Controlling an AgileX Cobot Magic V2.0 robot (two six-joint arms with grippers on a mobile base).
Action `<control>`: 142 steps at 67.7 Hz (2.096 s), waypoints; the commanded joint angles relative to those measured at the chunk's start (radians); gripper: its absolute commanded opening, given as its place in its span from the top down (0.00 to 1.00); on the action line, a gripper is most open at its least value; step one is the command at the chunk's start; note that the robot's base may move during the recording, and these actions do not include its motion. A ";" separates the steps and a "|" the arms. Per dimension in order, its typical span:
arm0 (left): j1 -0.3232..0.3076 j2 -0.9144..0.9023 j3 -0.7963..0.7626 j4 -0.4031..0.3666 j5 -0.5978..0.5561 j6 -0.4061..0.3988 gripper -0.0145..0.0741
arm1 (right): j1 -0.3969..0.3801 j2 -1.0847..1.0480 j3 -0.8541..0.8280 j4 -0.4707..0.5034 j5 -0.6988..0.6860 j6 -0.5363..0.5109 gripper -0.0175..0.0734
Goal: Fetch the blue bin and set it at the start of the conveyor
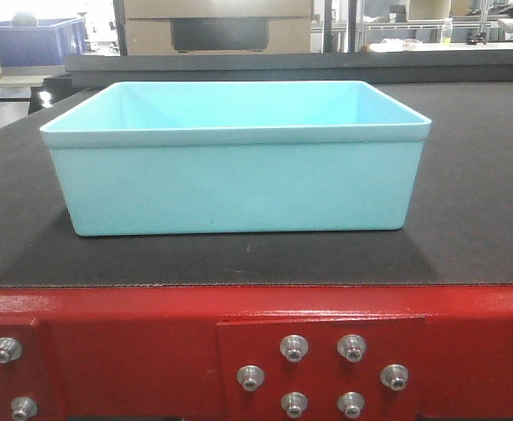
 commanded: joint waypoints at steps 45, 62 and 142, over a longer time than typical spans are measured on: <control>0.046 -0.027 0.001 -0.046 -0.018 0.009 0.96 | 0.002 -0.006 0.003 -0.011 -0.021 -0.006 0.99; 0.127 -0.156 0.247 -0.147 -0.202 0.193 0.96 | 0.002 -0.006 0.003 -0.011 -0.021 -0.006 0.99; 0.127 -0.208 0.527 -0.147 -0.429 0.193 0.96 | -0.021 -0.017 0.007 0.008 0.003 -0.029 0.99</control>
